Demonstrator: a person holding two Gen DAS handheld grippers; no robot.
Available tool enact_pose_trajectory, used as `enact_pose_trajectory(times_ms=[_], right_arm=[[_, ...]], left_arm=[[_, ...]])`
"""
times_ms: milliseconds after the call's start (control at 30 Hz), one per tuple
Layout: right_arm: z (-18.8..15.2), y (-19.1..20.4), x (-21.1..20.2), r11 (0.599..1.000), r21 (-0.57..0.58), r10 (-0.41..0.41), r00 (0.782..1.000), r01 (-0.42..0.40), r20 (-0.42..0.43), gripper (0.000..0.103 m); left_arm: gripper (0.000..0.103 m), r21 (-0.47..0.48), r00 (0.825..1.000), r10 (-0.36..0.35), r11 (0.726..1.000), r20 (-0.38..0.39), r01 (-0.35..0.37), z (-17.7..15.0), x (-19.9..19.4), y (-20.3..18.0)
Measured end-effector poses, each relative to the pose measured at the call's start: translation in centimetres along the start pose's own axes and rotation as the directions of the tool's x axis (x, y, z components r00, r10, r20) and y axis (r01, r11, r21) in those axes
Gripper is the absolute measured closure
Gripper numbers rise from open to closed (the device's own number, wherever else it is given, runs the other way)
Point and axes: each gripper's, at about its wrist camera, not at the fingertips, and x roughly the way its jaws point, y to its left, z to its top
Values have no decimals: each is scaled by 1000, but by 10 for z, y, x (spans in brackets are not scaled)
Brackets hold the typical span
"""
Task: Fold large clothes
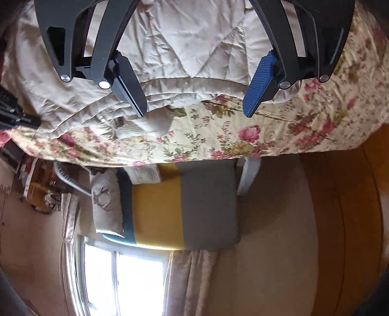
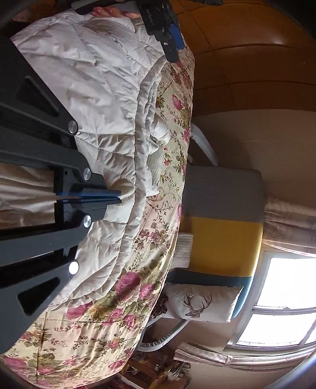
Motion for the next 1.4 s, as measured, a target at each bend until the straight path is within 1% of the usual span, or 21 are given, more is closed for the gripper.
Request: enact_pose_trajectory(times_ms=[67, 100, 133, 167, 233, 367, 467, 500, 533, 600, 633, 667, 733, 800, 833, 867, 900, 1000, 1133, 1233, 1400], right_arm=[[-6, -6, 24, 1000, 13, 17, 999, -16, -48, 103], [-11, -9, 38, 1000, 18, 16, 997, -15, -77, 103], [-19, -11, 50, 1000, 15, 13, 995, -12, -98, 103], [-26, -15, 61, 999, 26, 31, 993, -28, -114, 103], [-35, -23, 70, 994, 88, 82, 991, -72, -108, 103], [-41, -39, 70, 974, 168, 164, 984, -151, -66, 103], [-45, -52, 63, 949, 241, 219, 975, -204, -33, 101], [-44, -52, 58, 948, 247, 215, 976, -202, -28, 92], [-42, -50, 50, 951, 241, 204, 979, -194, -17, 67], [-35, -43, 27, 965, 215, 143, 989, -148, 36, 29], [-31, -40, 17, 974, 201, 95, 994, -106, 61, 30], [-27, -38, 13, 979, 195, 53, 997, -64, 58, 32], [-23, -41, 17, 978, 208, -22, 1000, 18, 14, 34], [-22, -47, 31, 969, 195, -141, 989, 149, -53, 34], [-23, -51, 40, 962, 186, -183, 978, 198, -96, 33], [-26, -55, 48, 957, 190, -199, 971, 221, -131, 31], [-29, -57, 54, 953, 200, -201, 970, 226, -139, 27], [-35, -58, 64, 947, 203, -223, 965, 248, -141, 23], [-39, -68, 75, 948, 240, -174, 971, 211, -164, 19], [-41, -70, 73, 947, 253, -163, 975, 198, -153, 19], [-40, -67, 71, 946, 250, -172, 974, 205, -147, 18]], left_arm=[[23, 57, 996, 50, 997, -75, -46, -12, 27, -2], [23, 61, 992, 57, 997, -110, -51, -19, 38, -1], [21, 39, 988, 40, 999, -150, -34, -27, 49, 4], [20, 4, 987, 13, 1000, -162, -13, -32, 54, 9], [16, -42, 989, -8, 999, -150, 2, -36, 56, 16], [13, -62, 984, -28, 998, -174, 18, -43, 67, 19], [14, -58, 985, -31, 998, -171, 21, -43, 61, 19], [14, -56, 985, -28, 998, -170, 18, -41, 56, 20], [14, -56, 985, -24, 998, -173, 14, -38, 48, 20], [14, -74, 986, -28, 997, -167, 16, -34, 32, 19], [12, -94, 988, -34, 995, -149, 20, -33, 21, 20], [11, -106, 990, -38, 994, -136, 24, -31, 14, 19], [11, -96, 992, -20, 995, -123, 8, -29, 9, 16], [11, -42, 989, 52, 997, -135, -58, -29, 17, 13], [11, -10, 983, 94, 995, -156, -97, -31, 27, 13], [9, -2, 978, 107, 994, -178, -109, -35, 36, 16], [4, -14, 975, 97, 995, -198, -102, -39, 44, 20], [3, -74, 976, 47, 995, -211, -64, -46, 61, 30], [3, -104, 971, 12, 994, -237, -37, -49, 67, 34], [3, -110, 972, 27, 992, -232, -54, -47, 52, 36], [3, -150, 979, 69, 984, -192, -98, -48, 6, 49]])
